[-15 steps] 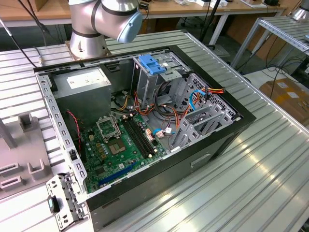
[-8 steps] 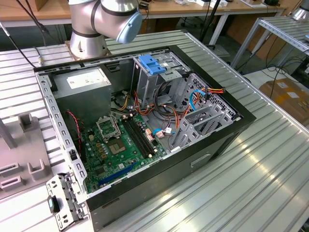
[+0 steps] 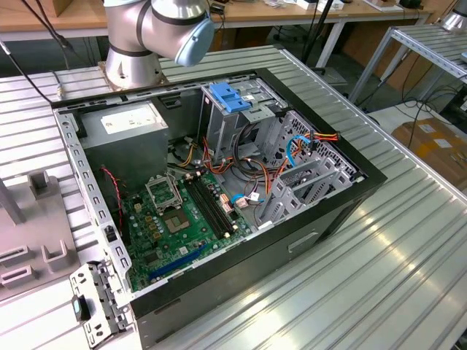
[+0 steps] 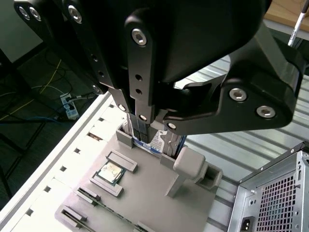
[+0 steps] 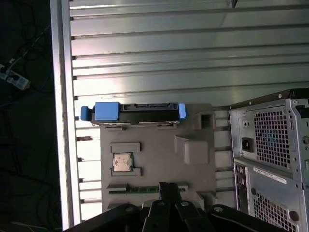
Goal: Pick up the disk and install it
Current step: 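Reach for the disk, then pick up the disk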
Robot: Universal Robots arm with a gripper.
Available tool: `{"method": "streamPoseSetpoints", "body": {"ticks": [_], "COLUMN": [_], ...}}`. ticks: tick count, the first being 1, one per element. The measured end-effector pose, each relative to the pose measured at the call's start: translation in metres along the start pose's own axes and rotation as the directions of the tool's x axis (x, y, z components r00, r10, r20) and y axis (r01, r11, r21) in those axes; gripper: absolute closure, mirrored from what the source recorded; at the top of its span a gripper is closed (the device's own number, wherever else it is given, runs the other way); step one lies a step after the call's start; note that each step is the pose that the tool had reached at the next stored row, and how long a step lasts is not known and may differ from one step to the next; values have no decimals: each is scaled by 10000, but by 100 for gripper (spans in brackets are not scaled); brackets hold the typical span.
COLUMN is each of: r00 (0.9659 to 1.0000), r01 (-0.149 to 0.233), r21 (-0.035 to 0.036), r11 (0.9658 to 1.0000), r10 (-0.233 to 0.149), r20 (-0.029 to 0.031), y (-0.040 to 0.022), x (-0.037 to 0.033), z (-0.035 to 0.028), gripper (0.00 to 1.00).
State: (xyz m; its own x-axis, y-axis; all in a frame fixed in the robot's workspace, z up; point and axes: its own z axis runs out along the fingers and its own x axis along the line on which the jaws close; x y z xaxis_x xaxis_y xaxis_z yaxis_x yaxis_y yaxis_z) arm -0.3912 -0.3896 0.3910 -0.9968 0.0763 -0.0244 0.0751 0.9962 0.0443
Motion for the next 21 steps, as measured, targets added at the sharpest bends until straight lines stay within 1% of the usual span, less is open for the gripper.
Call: {"method": "streamPoseSetpoints", "body": {"ticks": [1,2,16,19,21], "r00": [10000,10000,10000,9999,9996], "r01": [1,2,9,117,289], "r21": [0,0,-1,-3,-8], "r11": [10000,10000,10000,9999,9996], "r10": [-1,-2,-9,-117,-289], "r20": [0,0,0,-5,-12], "y": [0,-1,0,0,0], "x": [21,25,28,28,28], "z": [1,1,1,1,1], "gripper": [89,89,89,89,89]}}
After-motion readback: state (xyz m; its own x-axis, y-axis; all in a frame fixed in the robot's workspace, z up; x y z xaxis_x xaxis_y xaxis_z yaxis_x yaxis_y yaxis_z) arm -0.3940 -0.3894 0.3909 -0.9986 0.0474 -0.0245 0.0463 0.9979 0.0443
